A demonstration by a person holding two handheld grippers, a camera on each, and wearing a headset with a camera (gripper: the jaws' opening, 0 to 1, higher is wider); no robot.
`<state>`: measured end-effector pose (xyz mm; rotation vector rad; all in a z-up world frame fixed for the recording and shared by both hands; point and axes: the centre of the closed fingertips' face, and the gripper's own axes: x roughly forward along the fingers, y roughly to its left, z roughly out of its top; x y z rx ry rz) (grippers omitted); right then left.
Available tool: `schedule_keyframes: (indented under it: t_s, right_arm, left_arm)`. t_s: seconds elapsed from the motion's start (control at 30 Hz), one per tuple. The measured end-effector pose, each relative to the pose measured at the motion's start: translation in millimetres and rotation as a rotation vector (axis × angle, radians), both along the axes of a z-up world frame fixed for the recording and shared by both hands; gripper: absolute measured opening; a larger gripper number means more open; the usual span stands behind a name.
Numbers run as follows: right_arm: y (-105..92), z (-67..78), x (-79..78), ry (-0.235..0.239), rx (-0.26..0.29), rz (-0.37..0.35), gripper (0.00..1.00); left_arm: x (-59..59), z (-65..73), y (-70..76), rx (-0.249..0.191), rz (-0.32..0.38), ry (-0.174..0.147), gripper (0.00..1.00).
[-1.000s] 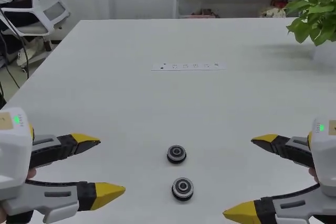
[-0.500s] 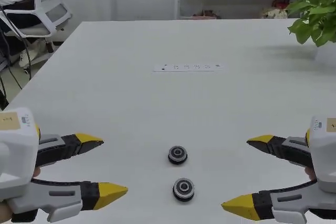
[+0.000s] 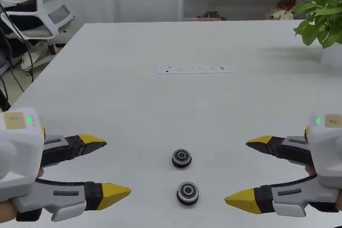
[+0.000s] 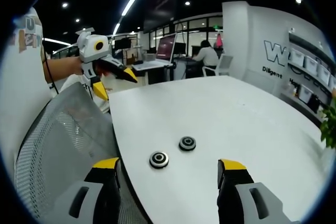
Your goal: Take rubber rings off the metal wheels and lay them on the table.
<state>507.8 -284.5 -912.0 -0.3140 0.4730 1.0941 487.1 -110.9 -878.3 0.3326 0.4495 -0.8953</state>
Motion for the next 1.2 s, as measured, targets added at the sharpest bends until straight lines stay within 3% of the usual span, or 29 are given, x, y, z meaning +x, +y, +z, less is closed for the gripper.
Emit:
schedule_keyframes:
  t_s: [0.47,1.2]
  right_arm:
    - [5.8,1.7,9.5,0.004,0.017,0.014,0.72]
    - [19.0,-0.3,12.4,-0.007,-0.012,0.087,0.68]
  left_arm:
    - [5.3,-2.2,0.7,0.015,-0.007,0.002,0.58]
    - [20.6,-6.3,-10.6,0.039,-0.047,0.001,0.58]
